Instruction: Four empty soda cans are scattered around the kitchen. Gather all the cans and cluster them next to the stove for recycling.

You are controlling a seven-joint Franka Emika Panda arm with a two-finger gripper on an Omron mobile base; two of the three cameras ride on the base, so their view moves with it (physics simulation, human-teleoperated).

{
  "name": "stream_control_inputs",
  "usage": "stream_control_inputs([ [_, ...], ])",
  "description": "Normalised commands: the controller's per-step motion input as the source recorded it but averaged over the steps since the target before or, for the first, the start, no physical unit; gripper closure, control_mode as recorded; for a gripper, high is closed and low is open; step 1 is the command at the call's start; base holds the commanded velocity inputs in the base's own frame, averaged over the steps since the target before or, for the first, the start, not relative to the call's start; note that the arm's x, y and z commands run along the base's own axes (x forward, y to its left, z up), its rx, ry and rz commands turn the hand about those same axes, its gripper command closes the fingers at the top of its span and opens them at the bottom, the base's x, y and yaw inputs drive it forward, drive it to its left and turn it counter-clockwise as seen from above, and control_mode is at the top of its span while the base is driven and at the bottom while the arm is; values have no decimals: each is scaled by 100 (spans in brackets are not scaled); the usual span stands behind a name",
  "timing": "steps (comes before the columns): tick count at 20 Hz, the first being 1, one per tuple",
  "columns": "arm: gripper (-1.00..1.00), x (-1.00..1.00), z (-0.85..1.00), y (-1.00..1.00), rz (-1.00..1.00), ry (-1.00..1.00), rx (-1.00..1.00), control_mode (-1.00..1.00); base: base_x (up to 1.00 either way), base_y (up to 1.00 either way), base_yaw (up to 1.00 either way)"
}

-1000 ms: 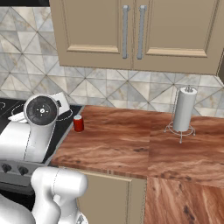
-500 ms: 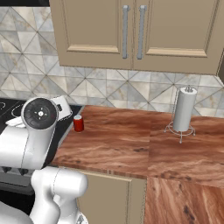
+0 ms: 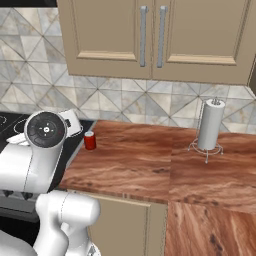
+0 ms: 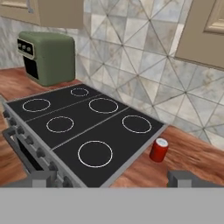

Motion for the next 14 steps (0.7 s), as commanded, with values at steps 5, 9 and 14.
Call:
stream_control_inputs([
  [5, -100, 0, 0, 0, 0, 0, 0, 100, -68, -23, 0],
  [9, -100, 0, 0, 0, 0, 0, 0, 100, -88, -26, 0],
  [14, -100, 0, 0, 0, 0, 0, 0, 100, -71, -23, -8],
])
